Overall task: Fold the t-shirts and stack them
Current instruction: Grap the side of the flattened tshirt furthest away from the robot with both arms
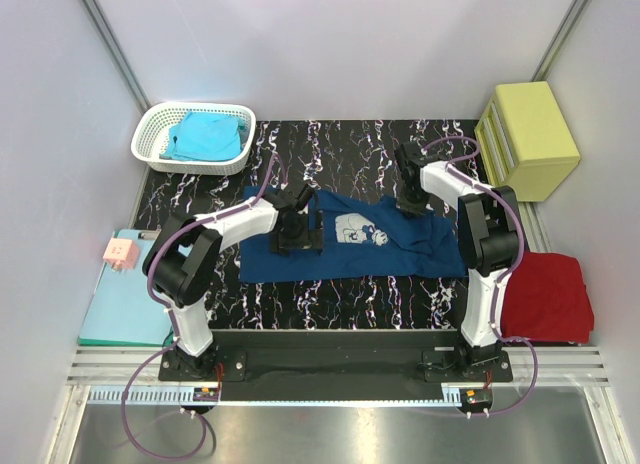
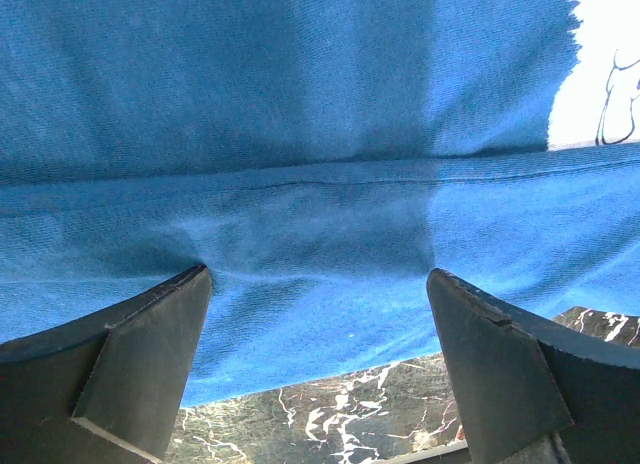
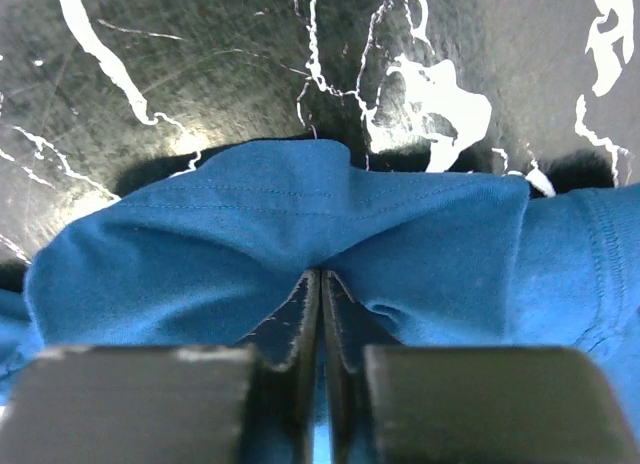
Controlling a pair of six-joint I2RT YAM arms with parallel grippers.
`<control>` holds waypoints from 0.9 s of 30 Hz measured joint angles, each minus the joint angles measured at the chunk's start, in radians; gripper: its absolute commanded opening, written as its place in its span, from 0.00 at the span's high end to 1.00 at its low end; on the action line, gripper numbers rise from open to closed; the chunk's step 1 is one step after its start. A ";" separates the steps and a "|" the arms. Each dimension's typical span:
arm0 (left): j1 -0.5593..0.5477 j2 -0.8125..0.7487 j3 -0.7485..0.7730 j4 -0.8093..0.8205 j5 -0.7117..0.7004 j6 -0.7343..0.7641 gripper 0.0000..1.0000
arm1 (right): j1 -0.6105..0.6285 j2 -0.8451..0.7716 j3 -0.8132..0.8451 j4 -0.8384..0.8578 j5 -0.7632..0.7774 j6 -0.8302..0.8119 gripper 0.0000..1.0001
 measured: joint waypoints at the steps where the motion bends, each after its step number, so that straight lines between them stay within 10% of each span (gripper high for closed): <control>1: 0.000 0.000 0.000 0.000 0.000 0.000 0.01 | 0.000 0.000 -0.004 0.002 0.000 0.002 1.00; 18: -0.005 0.002 0.002 -0.002 -0.001 0.012 0.01 | 0.000 -0.244 0.036 0.000 0.076 -0.012 0.99; 21: -0.005 0.004 0.004 -0.003 -0.001 0.014 0.01 | 0.000 -0.277 0.038 0.000 0.083 -0.018 0.71; 27: -0.014 0.010 0.013 -0.010 -0.001 0.015 0.01 | -0.008 -0.162 0.089 0.000 0.016 -0.032 0.57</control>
